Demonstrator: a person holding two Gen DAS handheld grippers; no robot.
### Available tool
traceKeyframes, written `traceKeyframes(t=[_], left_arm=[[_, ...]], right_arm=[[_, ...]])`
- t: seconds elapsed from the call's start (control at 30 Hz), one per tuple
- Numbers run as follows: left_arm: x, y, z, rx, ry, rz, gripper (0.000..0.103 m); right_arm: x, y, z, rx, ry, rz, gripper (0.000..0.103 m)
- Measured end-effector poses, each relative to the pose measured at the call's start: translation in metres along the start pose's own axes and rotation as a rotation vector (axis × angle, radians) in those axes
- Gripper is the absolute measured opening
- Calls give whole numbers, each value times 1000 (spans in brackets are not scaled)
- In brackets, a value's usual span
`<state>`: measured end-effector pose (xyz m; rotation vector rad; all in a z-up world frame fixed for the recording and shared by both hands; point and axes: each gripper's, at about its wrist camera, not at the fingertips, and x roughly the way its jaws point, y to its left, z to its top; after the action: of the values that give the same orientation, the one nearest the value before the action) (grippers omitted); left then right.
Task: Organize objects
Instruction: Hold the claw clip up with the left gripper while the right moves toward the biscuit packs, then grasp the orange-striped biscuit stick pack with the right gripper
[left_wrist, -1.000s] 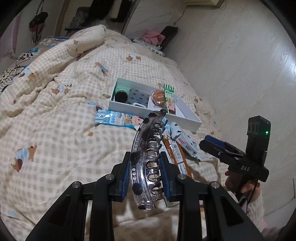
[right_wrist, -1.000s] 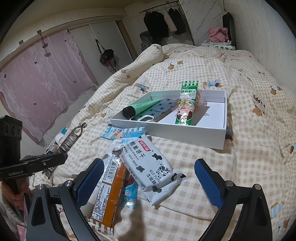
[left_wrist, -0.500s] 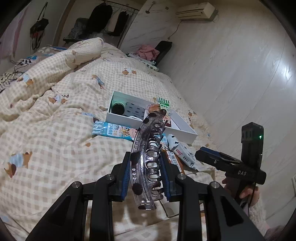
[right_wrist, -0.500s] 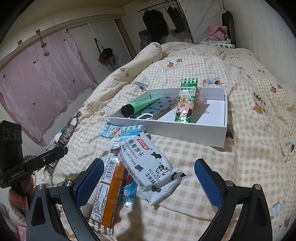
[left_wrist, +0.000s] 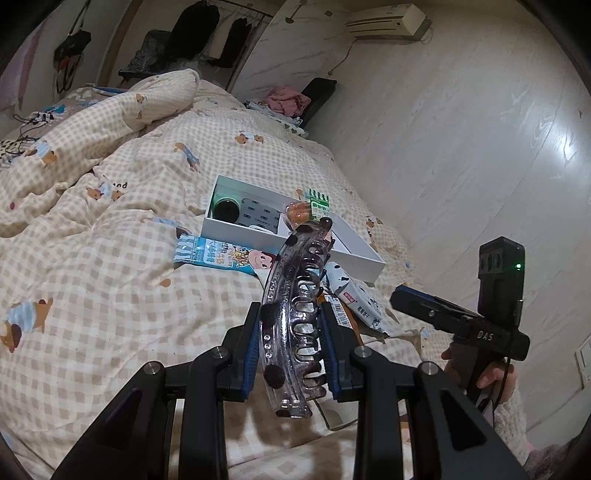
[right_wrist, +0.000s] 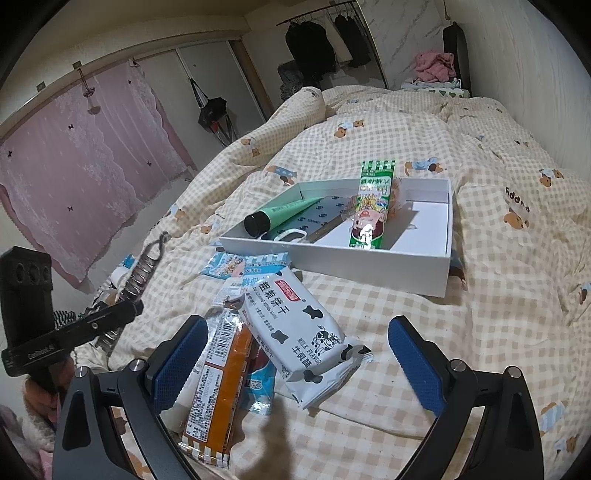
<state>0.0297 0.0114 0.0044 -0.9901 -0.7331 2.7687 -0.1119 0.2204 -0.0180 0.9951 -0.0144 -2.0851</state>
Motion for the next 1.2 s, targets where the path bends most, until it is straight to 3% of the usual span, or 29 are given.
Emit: traceKeyframes(t=[0.17, 0.27, 0.33, 0.5, 0.57, 0.6, 0.8, 0.97, 1.0, 1.1, 1.2], left_arm=[[2, 1, -1, -8, 9, 4, 32], [2, 2, 0, -12, 10, 5, 32], [3, 2, 0, -14, 13, 10, 32], [5, 3, 0, -17, 25, 23, 32], [6, 3, 0, -18, 27, 23, 32], [6, 3, 0, -17, 27, 23, 32], [6, 3, 0, -20, 31, 23, 32], [6, 4, 0, -22, 33, 23, 32], [6, 4, 0, -22, 32, 23, 32], [6, 4, 0, -22, 31, 23, 32], [7, 4, 0, -22, 31, 23, 32]], right_arm=[[-4, 10, 1, -47, -9, 42, 99], [2, 23, -4, -108, 27, 117, 97], [7, 36, -7, -169, 65, 134, 85], [25, 48, -16, -233, 156, 107, 76], [30, 48, -20, -230, 191, 142, 42], [34, 47, -22, -224, 206, 138, 31], [39, 31, -21, -132, 238, 193, 33], [39, 39, -22, -165, 236, 170, 36], [37, 40, -22, -172, 232, 165, 35], [29, 42, -21, -191, 176, 145, 18], [25, 42, -20, -195, 147, 148, 13]])
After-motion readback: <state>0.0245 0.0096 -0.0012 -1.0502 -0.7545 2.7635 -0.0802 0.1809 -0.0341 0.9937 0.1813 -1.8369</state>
